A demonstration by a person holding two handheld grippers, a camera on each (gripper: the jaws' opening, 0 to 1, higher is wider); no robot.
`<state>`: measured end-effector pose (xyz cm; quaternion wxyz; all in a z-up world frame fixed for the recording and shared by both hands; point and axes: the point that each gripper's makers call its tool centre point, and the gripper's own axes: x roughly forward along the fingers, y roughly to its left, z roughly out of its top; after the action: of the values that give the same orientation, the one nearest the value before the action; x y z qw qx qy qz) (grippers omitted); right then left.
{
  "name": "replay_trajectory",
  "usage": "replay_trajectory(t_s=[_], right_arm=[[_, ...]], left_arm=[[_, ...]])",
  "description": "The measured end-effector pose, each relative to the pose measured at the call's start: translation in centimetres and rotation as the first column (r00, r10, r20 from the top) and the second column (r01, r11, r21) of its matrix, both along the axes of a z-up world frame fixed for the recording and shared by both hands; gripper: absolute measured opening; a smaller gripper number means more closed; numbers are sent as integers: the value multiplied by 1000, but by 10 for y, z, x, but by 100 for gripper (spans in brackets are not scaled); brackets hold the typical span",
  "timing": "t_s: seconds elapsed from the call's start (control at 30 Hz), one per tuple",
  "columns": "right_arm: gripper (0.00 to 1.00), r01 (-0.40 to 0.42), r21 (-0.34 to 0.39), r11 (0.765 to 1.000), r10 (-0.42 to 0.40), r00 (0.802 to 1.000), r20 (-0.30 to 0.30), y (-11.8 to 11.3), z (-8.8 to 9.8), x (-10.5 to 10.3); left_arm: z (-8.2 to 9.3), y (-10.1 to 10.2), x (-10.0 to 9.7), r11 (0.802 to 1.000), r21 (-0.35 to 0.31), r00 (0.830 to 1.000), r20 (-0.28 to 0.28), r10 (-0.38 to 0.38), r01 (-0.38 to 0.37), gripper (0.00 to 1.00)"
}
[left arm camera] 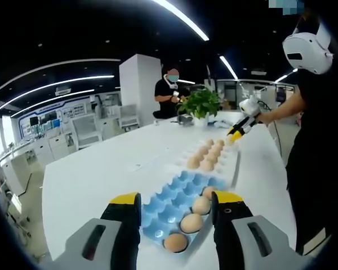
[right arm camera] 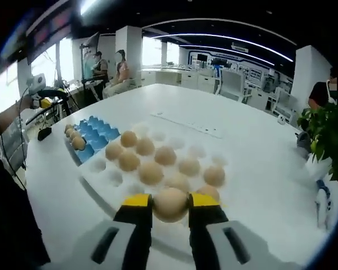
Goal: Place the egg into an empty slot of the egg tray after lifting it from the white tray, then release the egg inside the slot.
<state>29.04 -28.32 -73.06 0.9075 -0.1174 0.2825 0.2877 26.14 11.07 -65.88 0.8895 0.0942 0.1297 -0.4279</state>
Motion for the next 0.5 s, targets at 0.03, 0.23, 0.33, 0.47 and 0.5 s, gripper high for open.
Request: replay_trajectory(t_s=[0.03,0.23,0.33,0.47,0.5], right_arm=[[24,-11,7,1000,11,1000,-2,4,0,0],[24,-81,26,996,81,997,-5,37,-1,-2],[24,-112,24,993,112,994,-6,49,-3,-5],[24,-143,34,989,144,990,-7,58,-5,-5],[24,-153,39,988,153,988,-9,62,-5,-5]], left_arm=[[0,0,0,1000,0,1000,0,-1,1,50],[1,-1,-2,1000,1,1000,-1,-2,2,50],[1,1,-2,1000,3,1000,-4,3,-3,50],[0,2,-3,1000,5,1000,-7,5,-5,50],[0,2,-3,1000,6,1000,-7,5,-5,50]])
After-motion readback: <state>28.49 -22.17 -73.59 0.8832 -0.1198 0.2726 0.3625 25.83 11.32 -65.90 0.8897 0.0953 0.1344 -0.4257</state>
